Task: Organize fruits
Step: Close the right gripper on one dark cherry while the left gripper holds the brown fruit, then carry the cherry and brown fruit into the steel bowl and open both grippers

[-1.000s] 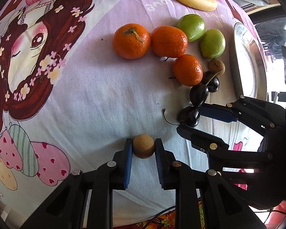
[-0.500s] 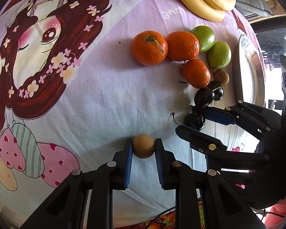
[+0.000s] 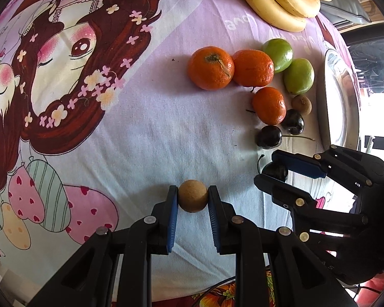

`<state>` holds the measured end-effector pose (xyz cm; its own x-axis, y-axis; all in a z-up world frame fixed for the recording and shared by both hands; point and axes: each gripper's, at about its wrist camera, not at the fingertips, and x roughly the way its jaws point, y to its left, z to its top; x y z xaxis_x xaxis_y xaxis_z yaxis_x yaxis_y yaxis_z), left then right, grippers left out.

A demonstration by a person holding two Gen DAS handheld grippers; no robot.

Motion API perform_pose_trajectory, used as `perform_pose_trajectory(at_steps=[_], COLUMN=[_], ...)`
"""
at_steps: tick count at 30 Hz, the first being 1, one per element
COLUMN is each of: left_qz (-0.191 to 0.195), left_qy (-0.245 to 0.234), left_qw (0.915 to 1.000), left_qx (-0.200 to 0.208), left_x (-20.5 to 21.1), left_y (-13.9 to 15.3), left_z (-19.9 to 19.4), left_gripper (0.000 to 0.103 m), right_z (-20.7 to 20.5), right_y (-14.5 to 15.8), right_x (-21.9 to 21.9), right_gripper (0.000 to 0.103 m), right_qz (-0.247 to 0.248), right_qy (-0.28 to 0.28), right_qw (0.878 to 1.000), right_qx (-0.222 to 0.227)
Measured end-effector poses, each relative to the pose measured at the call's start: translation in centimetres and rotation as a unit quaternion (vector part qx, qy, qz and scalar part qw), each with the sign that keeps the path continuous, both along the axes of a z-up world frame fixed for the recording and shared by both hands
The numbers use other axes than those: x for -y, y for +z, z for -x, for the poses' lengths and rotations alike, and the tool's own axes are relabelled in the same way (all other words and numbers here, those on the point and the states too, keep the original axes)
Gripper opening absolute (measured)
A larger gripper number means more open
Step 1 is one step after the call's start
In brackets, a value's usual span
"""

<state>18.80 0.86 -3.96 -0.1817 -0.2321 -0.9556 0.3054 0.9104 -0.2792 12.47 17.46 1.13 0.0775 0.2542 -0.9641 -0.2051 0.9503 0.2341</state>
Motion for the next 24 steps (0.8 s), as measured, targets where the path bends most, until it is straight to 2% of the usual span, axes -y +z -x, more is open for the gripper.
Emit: perform_pose_trajectory(at_steps=[9, 17, 24], left_qz=[-0.02, -0.023, -0.012], left_qy=[-0.019, -0.049, -0.072], left_qw=[0.9995, 0.998, 0.9965], left_qx=[0.018, 0.034, 0.041], left_x=[2.4, 7.6, 13.0], left_y=[3.4, 6.4, 8.2], left_z=[0.6, 1.0, 0.5], left_gripper=[0.024, 0.024, 0.024], right_z=[1.5, 2.5, 3.3], right_y=[2.6, 5.3, 6.1], right_x=[3.2, 10.3, 17.0], right_gripper=[0.031, 0.03, 0.03], right_qz=[-0.016, 0.006, 0.026], right_qy=[-0.022, -0.083, -0.144], right_qw=[0.999, 0.996, 0.989], right_qx=[0.019, 0.038, 0.038])
